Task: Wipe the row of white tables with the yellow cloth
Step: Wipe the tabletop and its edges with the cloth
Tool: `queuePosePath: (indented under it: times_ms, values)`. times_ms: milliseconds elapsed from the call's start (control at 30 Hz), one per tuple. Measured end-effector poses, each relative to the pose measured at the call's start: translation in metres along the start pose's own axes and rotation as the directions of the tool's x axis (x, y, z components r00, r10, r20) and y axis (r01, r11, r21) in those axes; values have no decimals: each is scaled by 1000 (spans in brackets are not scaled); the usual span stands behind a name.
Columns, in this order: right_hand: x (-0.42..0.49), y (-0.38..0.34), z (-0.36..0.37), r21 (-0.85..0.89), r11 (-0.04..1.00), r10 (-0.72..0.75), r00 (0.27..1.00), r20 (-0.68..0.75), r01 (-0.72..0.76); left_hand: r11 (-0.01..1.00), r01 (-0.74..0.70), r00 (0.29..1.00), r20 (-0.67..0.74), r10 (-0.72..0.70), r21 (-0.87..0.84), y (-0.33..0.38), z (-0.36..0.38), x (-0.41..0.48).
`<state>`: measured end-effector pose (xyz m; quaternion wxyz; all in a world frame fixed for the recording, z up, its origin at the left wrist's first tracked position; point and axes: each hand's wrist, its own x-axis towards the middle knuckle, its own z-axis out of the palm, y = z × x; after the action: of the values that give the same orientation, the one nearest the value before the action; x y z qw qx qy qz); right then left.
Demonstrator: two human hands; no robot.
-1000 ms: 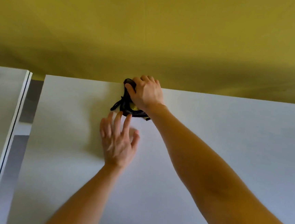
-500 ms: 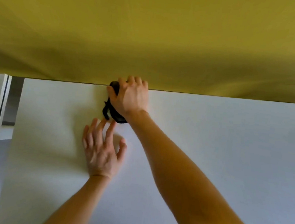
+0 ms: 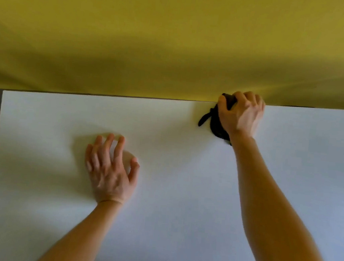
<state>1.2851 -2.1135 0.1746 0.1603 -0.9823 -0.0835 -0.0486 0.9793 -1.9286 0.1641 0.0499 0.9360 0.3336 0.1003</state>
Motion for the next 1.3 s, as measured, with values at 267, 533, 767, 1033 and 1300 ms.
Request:
queuePosePath:
  times_ms: [267, 533, 767, 1033, 1300]
  values:
    - [-78, -223, 55, 215, 867, -494, 829, 262, 449, 1000, -7, 1000, -25, 7, 19, 1, 1, -1]
    - [10, 0, 5, 180, 940, -308, 948, 85, 289, 1000, 12, 1000, 1, -12, -16, 3, -2, 1]
    - [-45, -130, 37, 95, 981, -182, 977, 109, 172, 1000, -7, 1000, -12, 7, -6, 1, 0, 1]
    - [-56, -174, 60, 283, 873, -462, 859, 221, 397, 1000, -13, 999, -35, 14, 27, 1, 2, 0]
    - [28, 58, -1, 96, 995, 34, 999, -31, -31, 1000, -6, 1000, -10, 6, -4, 1, 0, 0]
